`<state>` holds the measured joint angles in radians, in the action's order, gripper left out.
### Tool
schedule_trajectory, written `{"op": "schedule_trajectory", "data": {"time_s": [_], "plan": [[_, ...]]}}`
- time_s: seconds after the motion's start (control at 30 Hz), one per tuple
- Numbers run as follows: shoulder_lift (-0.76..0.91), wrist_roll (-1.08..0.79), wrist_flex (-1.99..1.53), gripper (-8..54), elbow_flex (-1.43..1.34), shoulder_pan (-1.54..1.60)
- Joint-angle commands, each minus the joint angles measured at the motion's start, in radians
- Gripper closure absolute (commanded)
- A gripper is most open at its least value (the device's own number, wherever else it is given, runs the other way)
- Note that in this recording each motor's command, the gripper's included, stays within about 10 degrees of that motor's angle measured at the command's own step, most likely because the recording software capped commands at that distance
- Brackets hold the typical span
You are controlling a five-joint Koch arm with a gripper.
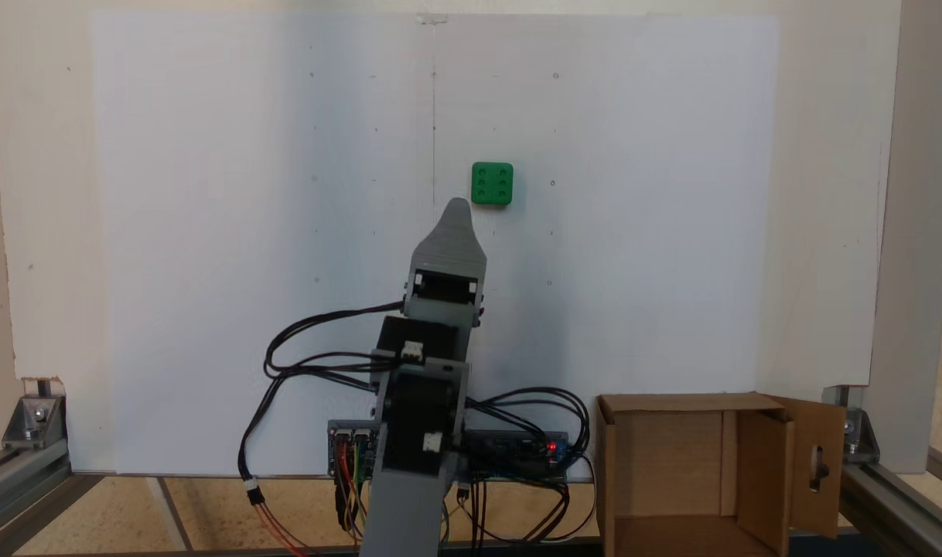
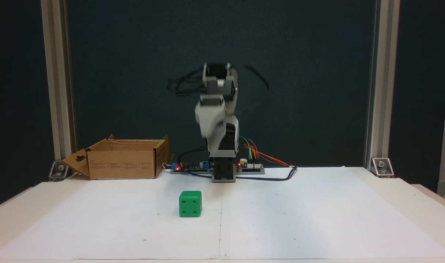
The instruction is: Grasp a green dice and put it in the bin.
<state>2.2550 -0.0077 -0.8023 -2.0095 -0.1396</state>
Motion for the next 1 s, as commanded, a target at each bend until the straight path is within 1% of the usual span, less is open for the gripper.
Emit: {"op": "schedule_trajectory", "data": {"time_s": [0.0,0.1,0.2,0.83,0.97], "plan": [[0.04,0.041,-0.155,2.3,0.095,-0.017],[-0.006,0.041,-0.307,1.3,0.192,-0.034],[-0.054,0.041,-0.36,1.3,0.247,-0.055],[-0.451,0.037,-0.357,1.1,0.511,-0.14],[-0.503,-0.035,-0.348,1.2,0.535,-0.138]]}}
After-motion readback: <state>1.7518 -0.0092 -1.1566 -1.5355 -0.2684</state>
